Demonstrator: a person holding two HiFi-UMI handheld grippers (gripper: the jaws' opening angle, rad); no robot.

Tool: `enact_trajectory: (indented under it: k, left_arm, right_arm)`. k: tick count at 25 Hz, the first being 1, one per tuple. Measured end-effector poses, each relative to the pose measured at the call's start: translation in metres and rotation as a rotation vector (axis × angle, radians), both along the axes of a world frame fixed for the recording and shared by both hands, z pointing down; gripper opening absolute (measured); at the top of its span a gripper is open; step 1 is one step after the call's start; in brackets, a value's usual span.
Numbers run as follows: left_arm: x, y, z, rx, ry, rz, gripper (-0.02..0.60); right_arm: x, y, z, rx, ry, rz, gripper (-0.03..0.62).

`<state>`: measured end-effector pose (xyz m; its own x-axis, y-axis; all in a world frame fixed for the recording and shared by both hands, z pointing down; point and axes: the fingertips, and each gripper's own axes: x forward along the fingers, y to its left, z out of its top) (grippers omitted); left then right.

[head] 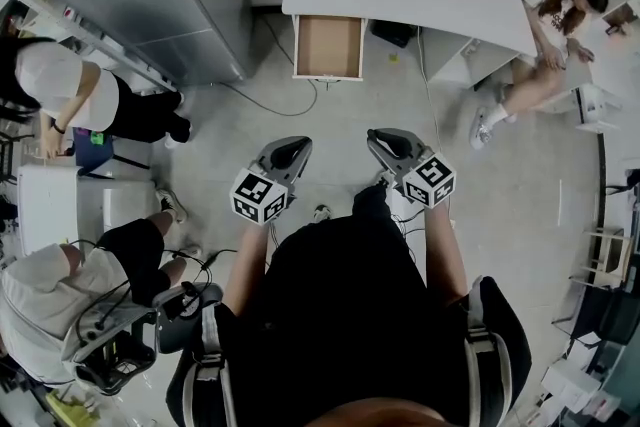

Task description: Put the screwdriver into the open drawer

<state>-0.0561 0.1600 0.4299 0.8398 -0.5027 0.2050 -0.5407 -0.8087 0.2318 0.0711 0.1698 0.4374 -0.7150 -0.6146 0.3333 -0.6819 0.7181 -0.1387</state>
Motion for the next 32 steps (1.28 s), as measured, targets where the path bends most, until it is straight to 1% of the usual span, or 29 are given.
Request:
enact_trajectory:
  k: [4,9,12,15,19,22,26,30,32]
  left_arm:
    - [-0.002,0.002,0.0,0.006,-0.003,-0.012,0.02]
    - [-0.016,-0.002,0.002,0.001,0.0,-0.041,0.02]
    - [-0.022,-0.01,0.005,-0.006,0.003,-0.064,0.02]
    - [-0.02,-0.025,0.008,-0.017,0.018,-0.1,0.02]
    - [-0.008,-0.051,0.016,-0.035,0.033,-0.129,0.02]
    - [0.001,-0.067,0.021,-0.04,0.031,-0.14,0.02]
    - [0.01,-0.094,0.022,-0.027,0.014,-0.167,0.02]
    - [0.015,-0.111,0.029,-0.051,0.015,-0.205,0.02]
    - [0.014,-0.121,0.033,-0.063,0.007,-0.23,0.02]
  right_arm:
    - [0.002,0.0,0.004,-0.008,0.005,-0.005,0.123]
    - [-0.006,-0.007,0.007,-0.009,0.021,-0.03,0.123]
    - [-0.007,-0.018,0.005,-0.008,0.03,-0.045,0.123]
    - [0.0,-0.03,0.005,-0.017,0.049,-0.072,0.123]
    - [0.018,-0.057,0.011,-0.034,0.068,-0.086,0.123]
    - [0.025,-0.082,0.015,-0.046,0.071,-0.109,0.123]
    - [0.022,-0.117,0.027,-0.056,0.076,-0.165,0.123]
    - [0.017,-0.141,0.044,-0.078,0.088,-0.228,0.123]
    - [0.012,-0.154,0.054,-0.088,0.113,-0.267,0.123]
